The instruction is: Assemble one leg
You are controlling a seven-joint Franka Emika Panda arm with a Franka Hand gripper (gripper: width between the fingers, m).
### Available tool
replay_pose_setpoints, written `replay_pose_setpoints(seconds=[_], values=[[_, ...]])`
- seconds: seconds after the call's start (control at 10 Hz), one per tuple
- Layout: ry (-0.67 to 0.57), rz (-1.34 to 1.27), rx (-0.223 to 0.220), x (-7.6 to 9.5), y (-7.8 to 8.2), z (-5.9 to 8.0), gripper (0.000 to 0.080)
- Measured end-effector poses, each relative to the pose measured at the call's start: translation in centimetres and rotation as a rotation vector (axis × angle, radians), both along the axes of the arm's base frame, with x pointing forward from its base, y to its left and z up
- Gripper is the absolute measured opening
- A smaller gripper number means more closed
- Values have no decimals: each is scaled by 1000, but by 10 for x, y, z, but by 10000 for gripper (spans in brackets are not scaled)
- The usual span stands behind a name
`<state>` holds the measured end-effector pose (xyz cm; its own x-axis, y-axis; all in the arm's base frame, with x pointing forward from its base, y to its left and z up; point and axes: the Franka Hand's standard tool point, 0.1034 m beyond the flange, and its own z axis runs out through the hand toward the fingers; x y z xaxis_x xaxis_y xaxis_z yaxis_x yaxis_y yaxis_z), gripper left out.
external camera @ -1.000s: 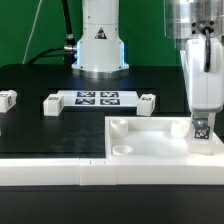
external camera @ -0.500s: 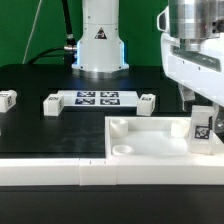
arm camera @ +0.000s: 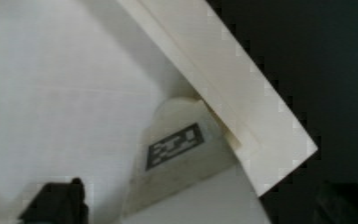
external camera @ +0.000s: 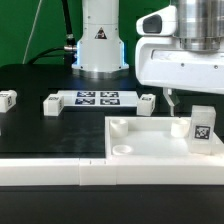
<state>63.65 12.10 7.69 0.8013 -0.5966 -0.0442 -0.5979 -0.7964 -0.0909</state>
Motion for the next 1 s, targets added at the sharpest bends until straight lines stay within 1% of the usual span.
replay_pose_setpoints(seconds=[0.1, 0.3, 0.4, 0.5, 0.6, 0.7, 0.8, 0.9, 1.0], values=[[-6, 66, -9, 0, 2, 0, 649], [-23, 338, -57, 0, 3, 0, 649], [-30, 435, -73, 1, 2, 1, 649], [-32, 454, -73, 1, 1, 1, 649], [-31, 452, -73, 1, 1, 1, 540], [-31, 452, -73, 1, 1, 1, 405], [-31, 452, -73, 1, 1, 0, 405], [-31, 448, -73, 1, 1, 0, 291], [-29, 409, -71, 1, 1, 0, 291]])
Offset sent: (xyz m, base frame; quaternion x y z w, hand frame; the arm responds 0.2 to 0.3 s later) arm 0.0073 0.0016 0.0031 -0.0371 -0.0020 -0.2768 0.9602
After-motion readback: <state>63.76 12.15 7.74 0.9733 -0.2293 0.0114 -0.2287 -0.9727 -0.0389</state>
